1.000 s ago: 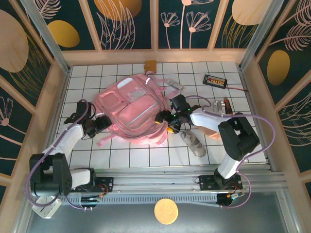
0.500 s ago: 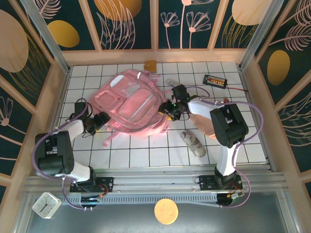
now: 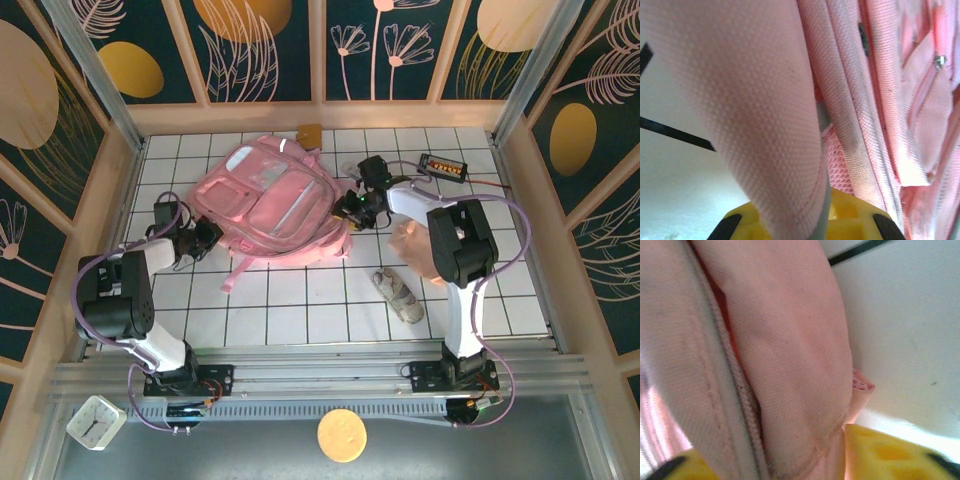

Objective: Pack the student bag

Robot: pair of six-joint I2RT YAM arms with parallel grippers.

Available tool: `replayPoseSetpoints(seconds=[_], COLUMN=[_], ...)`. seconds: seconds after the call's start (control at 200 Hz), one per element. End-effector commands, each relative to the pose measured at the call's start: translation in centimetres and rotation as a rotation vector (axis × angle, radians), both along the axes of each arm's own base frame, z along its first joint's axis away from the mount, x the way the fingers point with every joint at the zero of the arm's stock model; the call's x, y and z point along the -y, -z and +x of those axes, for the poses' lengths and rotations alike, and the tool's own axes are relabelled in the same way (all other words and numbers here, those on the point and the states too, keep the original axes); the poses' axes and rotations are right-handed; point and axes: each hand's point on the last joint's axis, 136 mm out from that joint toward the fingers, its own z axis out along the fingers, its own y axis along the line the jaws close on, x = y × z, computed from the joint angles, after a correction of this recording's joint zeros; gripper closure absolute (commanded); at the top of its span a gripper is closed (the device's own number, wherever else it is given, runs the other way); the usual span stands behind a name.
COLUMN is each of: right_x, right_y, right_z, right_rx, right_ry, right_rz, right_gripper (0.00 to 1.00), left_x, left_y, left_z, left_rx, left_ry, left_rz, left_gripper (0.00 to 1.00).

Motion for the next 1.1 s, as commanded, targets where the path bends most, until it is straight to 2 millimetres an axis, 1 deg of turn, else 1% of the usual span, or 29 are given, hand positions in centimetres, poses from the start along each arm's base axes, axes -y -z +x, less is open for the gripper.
replayPoseSetpoints(seconds=[0.0, 0.045, 0.085, 0.13, 0.17, 0.215, 0.28, 0.35, 0.385, 0.45, 0.47, 0.515, 0.565, 0.631, 0.661, 0.731, 0.796, 0.806, 0.916, 1.096], right_x=[1.5, 1.6, 1.7, 1.1, 0.2, -2.2, -6.5, -10.9, -12.8, -15.3, -15.8, -17.0, -18.1, -19.4, -19.6, -19.8, -19.8, -20.1, -20.7, -21.4], right_y=[-5.5, -7.7, -9.4, -11.2, -12.9, -14.7, -17.2, -19.0, -19.2, -18.9, -18.5, -18.4, -18.3, -18.5, -18.4, -17.8, -17.4, -17.9, -17.7, -16.9], right_z=[-0.3, -1.2, -2.1, -3.3, -4.0, -5.2, -6.8, -8.5, -9.2, -10.3, -10.7, -11.4, -12.2, -13.2, -13.4, -13.6, -13.5, -13.4, -13.0, -11.9], right_rx=[0.094, 0.127, 0.147, 0.166, 0.196, 0.226, 0.266, 0.287, 0.291, 0.297, 0.293, 0.305, 0.329, 0.347, 0.349, 0.363, 0.373, 0.384, 0.403, 0.396], right_ry=[-0.003, -0.010, -0.018, -0.047, -0.073, -0.129, -0.220, -0.307, -0.346, -0.402, -0.418, -0.453, -0.490, -0.531, -0.534, -0.528, -0.513, -0.510, -0.493, -0.440], right_rz=[-0.101, -0.140, -0.169, -0.188, -0.180, -0.137, -0.016, 0.105, 0.133, 0.126, 0.113, 0.086, 0.063, 0.062, 0.054, 0.053, 0.092, 0.116, 0.169, 0.178], right_gripper=[0.27, 0.21, 0.19, 0.18, 0.18, 0.18, 0.20, 0.24, 0.27, 0.32, 0.34, 0.37, 0.38, 0.45, 0.48, 0.48, 0.47, 0.46, 0.40, 0.40], left_x=[0.3, 0.5, 0.7, 1.1, 1.4, 2.0, 2.7, 3.7, 4.1, 4.7, 4.8, 5.1, 5.3, 5.3, 5.3, 5.3, 5.6, 5.7, 5.9, 6.0], left_y=[-6.4, -7.9, -9.0, -10.2, -10.8, -11.5, -12.3, -13.0, -13.7, -15.1, -15.5, -16.7, -17.8, -19.2, -19.7, -20.4, -21.0, -21.0, -21.9, -22.7], left_z=[2.0, 2.0, 1.9, 1.7, 1.5, 1.2, 0.8, 0.5, 0.5, 0.6, 0.7, 0.9, 1.1, 1.3, 1.3, 1.2, 1.1, 1.0, 1.0, 1.0], left_rx=[0.143, 0.154, 0.164, 0.180, 0.187, 0.201, 0.216, 0.226, 0.235, 0.254, 0.260, 0.275, 0.283, 0.302, 0.306, 0.305, 0.315, 0.313, 0.320, 0.321], left_ry=[-0.016, -0.018, -0.027, -0.036, -0.053, -0.064, -0.080, -0.096, -0.100, -0.107, -0.109, -0.101, -0.091, -0.091, -0.096, -0.111, -0.128, -0.132, -0.155, -0.188], left_rz=[-0.046, -0.049, -0.062, -0.089, -0.122, -0.159, -0.204, -0.252, -0.279, -0.312, -0.320, -0.323, -0.317, -0.311, -0.314, -0.342, -0.388, -0.397, -0.431, -0.477], left_gripper=[1.00, 1.00, 1.00, 1.00, 1.00, 1.00, 1.00, 1.00, 1.00, 1.00, 1.00, 1.00, 1.00, 1.00, 1.00, 1.00, 1.00, 1.00, 1.00, 1.00])
